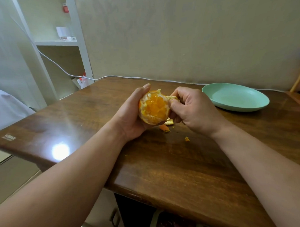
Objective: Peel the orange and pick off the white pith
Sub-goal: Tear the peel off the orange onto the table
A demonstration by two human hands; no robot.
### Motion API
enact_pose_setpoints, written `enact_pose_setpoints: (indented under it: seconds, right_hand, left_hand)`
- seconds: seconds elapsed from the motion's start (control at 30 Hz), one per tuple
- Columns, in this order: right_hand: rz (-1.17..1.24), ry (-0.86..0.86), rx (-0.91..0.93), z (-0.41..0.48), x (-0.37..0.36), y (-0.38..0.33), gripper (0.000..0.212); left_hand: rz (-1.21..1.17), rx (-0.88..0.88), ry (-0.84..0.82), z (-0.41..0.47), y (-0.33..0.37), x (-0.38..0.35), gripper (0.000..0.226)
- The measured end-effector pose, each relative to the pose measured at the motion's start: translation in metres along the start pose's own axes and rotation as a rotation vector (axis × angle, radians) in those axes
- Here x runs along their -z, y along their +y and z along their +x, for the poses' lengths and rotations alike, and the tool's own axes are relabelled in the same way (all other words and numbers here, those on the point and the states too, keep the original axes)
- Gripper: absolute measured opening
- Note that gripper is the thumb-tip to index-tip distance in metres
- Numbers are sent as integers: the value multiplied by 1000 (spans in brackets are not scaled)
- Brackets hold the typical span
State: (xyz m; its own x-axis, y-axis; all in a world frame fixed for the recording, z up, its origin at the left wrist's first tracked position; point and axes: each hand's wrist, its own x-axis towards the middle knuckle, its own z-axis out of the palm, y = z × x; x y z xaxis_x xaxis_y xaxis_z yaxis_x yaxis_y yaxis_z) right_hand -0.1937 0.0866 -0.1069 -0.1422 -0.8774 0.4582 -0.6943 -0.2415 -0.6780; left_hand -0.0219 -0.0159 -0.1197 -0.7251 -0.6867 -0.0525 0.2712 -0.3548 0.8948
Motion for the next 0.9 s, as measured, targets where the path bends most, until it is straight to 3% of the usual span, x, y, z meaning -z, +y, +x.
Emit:
enact_pose_setpoints:
  seconds: [0.17, 0.27, 0.33, 0.4, 0.43, 0.53, 0.6, 0.73, 0.9]
  right_hand:
    - [333, -7, -107, 2, 1, 0, 21]
    - [706, -55, -215, 3, -5, -2, 20]
    - [982, -16, -287, 7, -5, -1, 20]
    - [1074, 70, -353, 11, -2, 6, 20]
    - [948, 95, -363, 12, -2, 12, 21]
    - [87, 13, -233, 6, -9, 25, 24]
    - [-217, -110, -97, 5, -17, 27, 27]
    - [-281, -34, -34, 8, -22, 18, 33]
    - [-95, 186, 68, -2, -16, 3, 24]
  left_hand:
    - [-159, 44, -59, -1, 1, 1, 53]
    - [-229, 41, -80, -3, 2, 4, 57]
    - [-286, 30, -65, -3, 3, 6, 56]
    - [-378, 4, -14, -2, 5, 10, 56]
    - [-425, -21, 18, 0, 6, 13, 58]
    - [-479, -61, 88, 5, 8, 18, 60]
    - [-465, -57, 100, 6, 6, 16, 56]
    - [-421, -47, 111, 9, 4, 16, 54]
    - [-329, -52, 133, 13, 3, 16, 47]
